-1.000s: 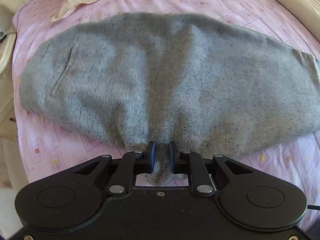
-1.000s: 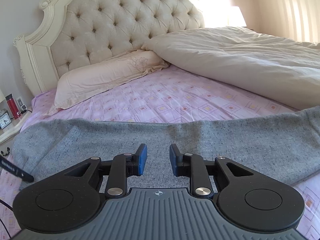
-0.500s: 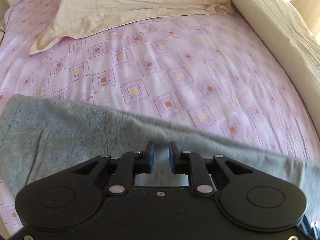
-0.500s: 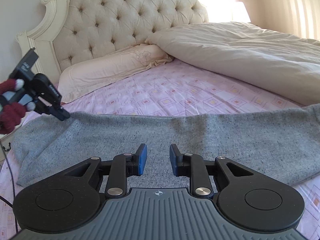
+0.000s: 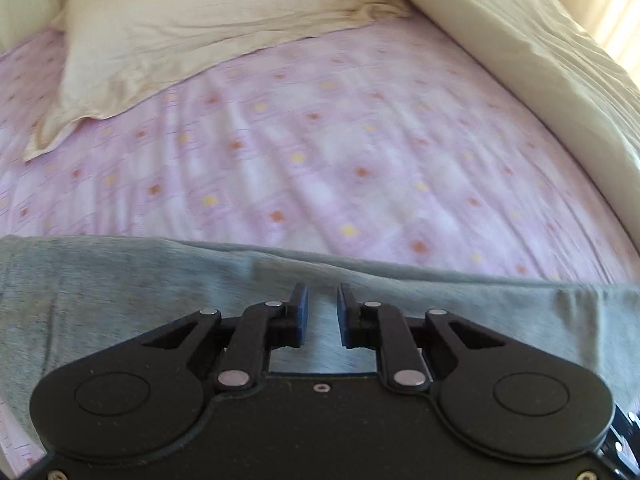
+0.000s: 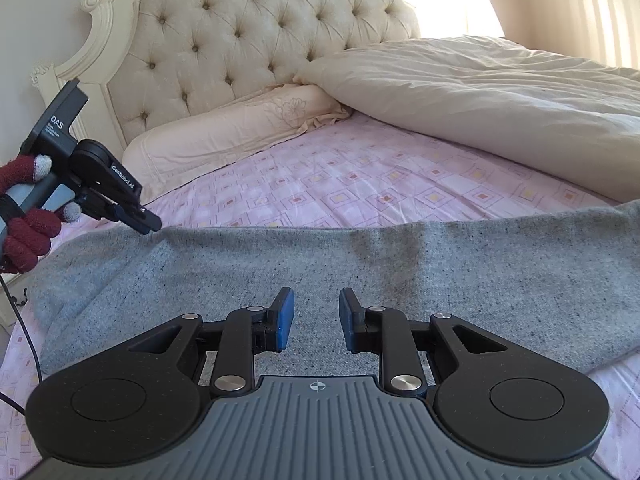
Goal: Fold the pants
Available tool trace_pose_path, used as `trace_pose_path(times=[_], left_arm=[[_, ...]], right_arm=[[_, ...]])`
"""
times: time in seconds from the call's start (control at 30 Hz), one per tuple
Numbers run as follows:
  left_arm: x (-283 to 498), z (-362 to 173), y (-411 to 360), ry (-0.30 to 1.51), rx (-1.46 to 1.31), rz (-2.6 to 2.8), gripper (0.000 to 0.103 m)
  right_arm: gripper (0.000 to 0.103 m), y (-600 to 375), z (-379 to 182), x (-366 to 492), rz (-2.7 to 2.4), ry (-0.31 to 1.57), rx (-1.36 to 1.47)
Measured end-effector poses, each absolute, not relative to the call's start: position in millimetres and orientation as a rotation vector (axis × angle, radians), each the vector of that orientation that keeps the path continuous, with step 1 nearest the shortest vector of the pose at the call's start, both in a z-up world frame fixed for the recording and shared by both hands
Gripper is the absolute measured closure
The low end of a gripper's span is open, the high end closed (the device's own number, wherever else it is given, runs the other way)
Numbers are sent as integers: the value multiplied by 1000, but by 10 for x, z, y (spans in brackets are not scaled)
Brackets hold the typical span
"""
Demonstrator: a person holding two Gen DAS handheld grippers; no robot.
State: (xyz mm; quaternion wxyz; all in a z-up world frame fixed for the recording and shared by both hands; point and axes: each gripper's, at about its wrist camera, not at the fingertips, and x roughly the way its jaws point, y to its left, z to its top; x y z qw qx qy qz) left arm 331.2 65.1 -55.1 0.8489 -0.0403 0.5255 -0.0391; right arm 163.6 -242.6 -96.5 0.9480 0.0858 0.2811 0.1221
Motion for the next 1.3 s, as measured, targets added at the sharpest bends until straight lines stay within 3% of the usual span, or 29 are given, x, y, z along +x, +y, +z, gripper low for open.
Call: trace_pose_path(times=[0.33,0.4,0.47,0.73,1.03,1.3], left_arm=[[3556,-928,308,1194,-37,-10,78],[3498,-834,256,1198,-44,-18,79],[3347,-675,165,1182,-44,-63,79],[2589,-573,-312,1210,63,-227,77],[2363,-869,-589,1293,200,-294,76],[2479,-932,-470,1343,113,-296,75]], right_arm=[[78,-2570,-971,1657,188,565,226],[74,-2649,-964,1641,167,552,265],[62,-2741,-944,1620,139,528,312],[51,-3481,-732,1250,-115,380,567],[47,-4669,-949,1042,-335,546,719],[45,-5080,-1336,1101,-300,613,851]])
